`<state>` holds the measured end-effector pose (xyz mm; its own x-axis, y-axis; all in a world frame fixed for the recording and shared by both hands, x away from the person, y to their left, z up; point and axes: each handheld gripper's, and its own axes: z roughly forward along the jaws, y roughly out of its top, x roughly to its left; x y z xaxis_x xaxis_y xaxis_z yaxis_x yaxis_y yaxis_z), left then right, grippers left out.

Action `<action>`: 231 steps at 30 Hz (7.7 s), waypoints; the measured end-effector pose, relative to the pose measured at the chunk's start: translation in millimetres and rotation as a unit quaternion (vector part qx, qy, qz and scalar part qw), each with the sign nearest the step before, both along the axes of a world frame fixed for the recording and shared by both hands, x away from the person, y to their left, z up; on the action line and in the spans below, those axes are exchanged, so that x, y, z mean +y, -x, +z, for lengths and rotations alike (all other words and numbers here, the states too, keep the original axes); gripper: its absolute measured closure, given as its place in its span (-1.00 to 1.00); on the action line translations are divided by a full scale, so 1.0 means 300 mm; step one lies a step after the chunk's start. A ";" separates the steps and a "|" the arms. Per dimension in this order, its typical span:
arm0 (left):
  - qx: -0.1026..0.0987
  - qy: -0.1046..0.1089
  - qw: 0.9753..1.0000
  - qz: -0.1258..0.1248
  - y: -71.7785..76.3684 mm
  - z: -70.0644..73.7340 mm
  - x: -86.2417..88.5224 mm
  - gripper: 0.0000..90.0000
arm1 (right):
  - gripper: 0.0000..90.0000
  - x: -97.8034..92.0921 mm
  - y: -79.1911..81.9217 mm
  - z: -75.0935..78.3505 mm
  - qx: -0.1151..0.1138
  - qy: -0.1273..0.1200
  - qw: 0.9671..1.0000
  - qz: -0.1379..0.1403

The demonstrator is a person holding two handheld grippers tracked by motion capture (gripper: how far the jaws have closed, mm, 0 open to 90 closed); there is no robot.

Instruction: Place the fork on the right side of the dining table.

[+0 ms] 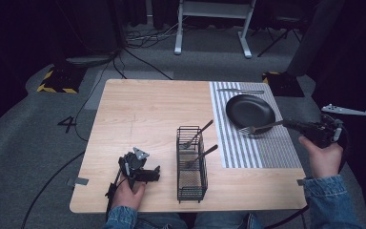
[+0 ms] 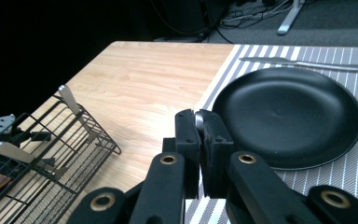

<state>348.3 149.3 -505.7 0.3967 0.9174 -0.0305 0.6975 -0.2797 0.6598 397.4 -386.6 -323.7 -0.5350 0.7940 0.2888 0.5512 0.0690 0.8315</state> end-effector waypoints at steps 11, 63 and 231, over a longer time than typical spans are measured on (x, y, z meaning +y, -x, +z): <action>0.000 0.000 1.000 0.000 0.000 0.000 0.000 -1.00 | 0.93 0.027 -0.041 -0.062 0.026 0.019 0.999 0.001; 0.000 0.000 1.000 0.000 0.000 0.000 0.000 -1.00 | 0.70 0.041 -0.188 -0.191 0.107 0.074 0.991 -0.030; 0.001 0.000 1.000 0.001 -0.004 0.001 -0.003 -1.00 | -0.35 0.170 0.088 -0.161 0.048 0.040 0.993 0.101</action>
